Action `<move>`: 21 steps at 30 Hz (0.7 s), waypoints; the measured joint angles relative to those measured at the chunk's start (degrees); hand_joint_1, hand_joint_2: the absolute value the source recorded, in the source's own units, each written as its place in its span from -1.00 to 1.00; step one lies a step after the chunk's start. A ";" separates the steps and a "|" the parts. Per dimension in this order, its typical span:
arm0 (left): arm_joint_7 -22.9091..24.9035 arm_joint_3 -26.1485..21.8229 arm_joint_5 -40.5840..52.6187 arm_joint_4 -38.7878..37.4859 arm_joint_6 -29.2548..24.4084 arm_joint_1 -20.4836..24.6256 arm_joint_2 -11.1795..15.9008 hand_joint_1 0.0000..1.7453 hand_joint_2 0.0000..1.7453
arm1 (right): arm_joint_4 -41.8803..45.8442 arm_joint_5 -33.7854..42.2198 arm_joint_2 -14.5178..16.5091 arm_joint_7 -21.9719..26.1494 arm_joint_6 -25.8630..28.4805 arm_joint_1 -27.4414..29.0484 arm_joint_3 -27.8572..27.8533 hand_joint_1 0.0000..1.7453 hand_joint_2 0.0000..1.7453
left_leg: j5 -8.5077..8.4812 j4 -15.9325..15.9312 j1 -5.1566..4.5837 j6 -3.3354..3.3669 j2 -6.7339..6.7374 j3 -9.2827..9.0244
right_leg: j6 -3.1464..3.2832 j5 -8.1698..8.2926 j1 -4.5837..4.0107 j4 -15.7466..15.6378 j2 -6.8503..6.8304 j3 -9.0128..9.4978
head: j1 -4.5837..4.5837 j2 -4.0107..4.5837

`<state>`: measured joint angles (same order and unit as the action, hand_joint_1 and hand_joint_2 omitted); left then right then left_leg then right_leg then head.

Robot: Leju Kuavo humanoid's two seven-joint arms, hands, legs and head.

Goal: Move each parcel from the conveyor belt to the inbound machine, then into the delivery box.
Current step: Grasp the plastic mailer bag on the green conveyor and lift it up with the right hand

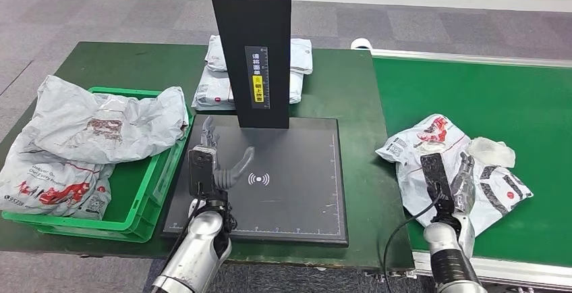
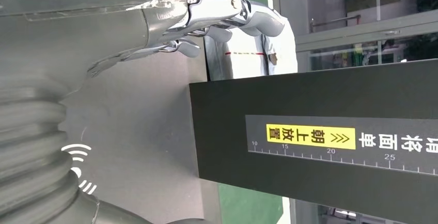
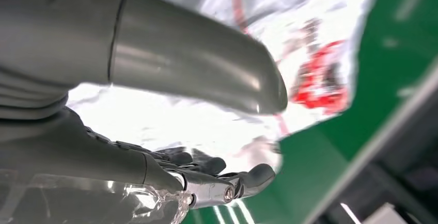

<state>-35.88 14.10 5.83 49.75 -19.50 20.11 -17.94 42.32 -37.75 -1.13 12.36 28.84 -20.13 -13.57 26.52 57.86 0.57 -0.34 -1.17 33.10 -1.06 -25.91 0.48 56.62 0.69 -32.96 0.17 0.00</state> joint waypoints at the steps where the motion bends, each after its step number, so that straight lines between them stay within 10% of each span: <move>1: -0.10 0.00 -0.14 -0.27 0.00 0.22 -0.06 -1.00 1.00 | -1.85 0.15 -0.54 0.18 -0.36 -0.65 -0.33 -1.00 -1.00 | 0.00 0.00 0.00 0.00 0.01 0.00 | 0.00 0.00 0.00 0.00 0.00 -0.01 | 0.00 0.00; 11: -0.31 0.00 -0.71 -1.50 0.00 0.71 -0.34 -1.00 1.00 | -10.50 -2.27 -3.19 -0.61 1.48 -2.93 -1.42 -1.00 -1.00 | 0.01 -0.01 0.00 0.00 0.00 0.03 | 0.00 -0.01 0.00 0.03 0.01 -0.07 | 0.00 0.00; 21: -0.10 0.01 -0.80 -1.45 0.11 0.72 -0.37 -1.00 1.00 | -16.16 -15.74 -5.99 -13.48 9.99 -2.34 -1.42 -1.00 -1.00 | 0.01 -0.01 -0.03 0.00 0.03 0.04 | 0.00 0.00 0.03 0.04 0.02 -0.09 | 0.00 0.00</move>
<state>-35.98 14.10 5.02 48.30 -19.38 20.83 -18.32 26.16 -53.48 -7.11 -1.11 38.83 -22.46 -14.99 26.53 57.85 0.54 -0.34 -1.14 33.14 -1.07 -25.91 0.52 56.66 0.71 -33.05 0.17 0.00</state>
